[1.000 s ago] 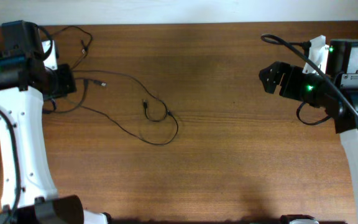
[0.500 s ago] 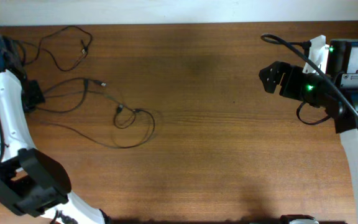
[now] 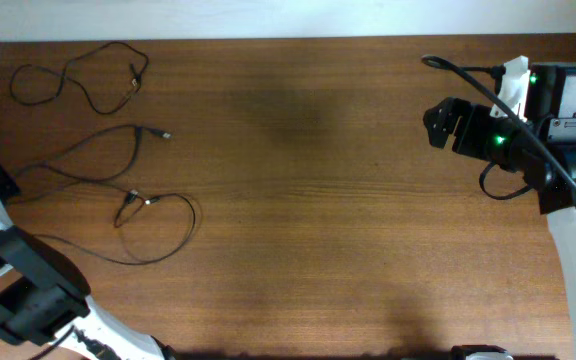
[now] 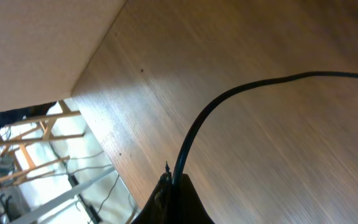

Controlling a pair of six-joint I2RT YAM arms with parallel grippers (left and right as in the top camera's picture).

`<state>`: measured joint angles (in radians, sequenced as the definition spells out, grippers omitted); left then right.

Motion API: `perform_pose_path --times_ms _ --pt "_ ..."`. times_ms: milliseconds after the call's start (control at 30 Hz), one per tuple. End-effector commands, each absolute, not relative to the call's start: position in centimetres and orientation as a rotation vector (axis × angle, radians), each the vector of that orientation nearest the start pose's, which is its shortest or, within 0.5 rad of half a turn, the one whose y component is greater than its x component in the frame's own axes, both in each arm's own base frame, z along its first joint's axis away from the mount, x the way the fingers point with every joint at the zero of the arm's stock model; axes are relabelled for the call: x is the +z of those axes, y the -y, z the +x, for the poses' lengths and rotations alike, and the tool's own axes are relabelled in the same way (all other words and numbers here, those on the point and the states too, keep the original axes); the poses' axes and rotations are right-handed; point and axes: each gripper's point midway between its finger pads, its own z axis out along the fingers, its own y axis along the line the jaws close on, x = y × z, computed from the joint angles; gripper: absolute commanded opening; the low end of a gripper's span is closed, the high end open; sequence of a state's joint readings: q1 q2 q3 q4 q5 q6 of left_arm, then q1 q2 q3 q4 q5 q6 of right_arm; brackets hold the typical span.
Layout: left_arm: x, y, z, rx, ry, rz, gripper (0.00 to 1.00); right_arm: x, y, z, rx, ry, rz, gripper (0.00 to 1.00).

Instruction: Untangle cables

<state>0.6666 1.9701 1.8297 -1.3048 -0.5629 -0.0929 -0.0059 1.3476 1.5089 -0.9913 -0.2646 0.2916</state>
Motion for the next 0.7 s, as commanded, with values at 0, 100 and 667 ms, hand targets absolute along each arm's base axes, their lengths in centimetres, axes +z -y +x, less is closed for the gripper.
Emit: perform_pose_path --times_ms 0,100,667 --pt "14.0 -34.2 24.8 0.945 -2.889 -1.175 0.00 29.9 -4.0 35.8 0.431 -2.377 0.239 0.98" --pt "12.3 -35.2 24.8 0.939 -2.941 -1.127 0.00 29.9 -4.0 35.8 0.432 -2.378 0.239 0.98" --pt "11.0 -43.5 21.4 1.037 -2.710 -1.326 0.57 29.9 -4.0 35.8 0.433 -2.378 0.240 0.98"
